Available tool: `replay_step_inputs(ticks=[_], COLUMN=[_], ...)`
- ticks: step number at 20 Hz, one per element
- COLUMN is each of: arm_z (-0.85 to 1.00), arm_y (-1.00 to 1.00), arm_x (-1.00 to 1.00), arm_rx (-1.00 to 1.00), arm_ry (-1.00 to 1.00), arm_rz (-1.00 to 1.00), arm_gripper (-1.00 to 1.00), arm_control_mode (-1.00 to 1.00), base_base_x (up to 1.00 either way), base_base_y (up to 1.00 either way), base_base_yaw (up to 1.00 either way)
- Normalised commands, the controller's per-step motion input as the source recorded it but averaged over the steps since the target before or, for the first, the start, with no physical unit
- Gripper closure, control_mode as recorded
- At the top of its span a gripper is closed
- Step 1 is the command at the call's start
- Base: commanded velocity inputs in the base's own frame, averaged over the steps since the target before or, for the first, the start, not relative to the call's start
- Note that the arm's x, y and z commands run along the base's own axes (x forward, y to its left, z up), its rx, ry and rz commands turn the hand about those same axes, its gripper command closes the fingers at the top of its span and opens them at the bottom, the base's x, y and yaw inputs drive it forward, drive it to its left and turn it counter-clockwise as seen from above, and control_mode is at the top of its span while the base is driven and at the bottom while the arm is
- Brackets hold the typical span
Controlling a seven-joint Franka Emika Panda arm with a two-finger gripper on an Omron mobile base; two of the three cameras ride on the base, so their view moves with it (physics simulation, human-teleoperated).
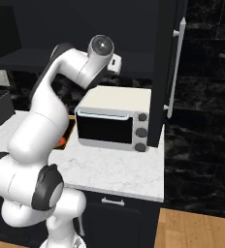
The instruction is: Pick the kettle from the counter and place it on the tray. Then pick the mug from the cabinet and place it on the tray. Then close the cabinet doors.
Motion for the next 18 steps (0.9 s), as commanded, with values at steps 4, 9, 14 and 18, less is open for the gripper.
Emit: replay_step_inputs(ticks=[4, 9, 14, 18], arm_z=[0.11, 0.06, 0.00, 0.00], arm_y=[0.00, 0.00, 0.00, 0.00], arm_x=[0.25, 0.26, 0.28, 0.30], arm_rx=[0.00, 0.00, 0.00, 0.00], arm_ry=[0.00, 0.00, 0.00, 0.00], arm_rz=[0.02, 0.02, 0.03, 0.04], arm_gripper=[-1.00, -1.00, -1.00, -1.00], arm_control_mode=[-1.00, -1.00, -1.00, -1.00], base_base_x=[0.00, 0.00, 0.00, 0.00], base_base_y=[0.00, 0.00, 0.00, 0.00], base_base_yaw=[0.00, 0.00, 0.00, 0.00])
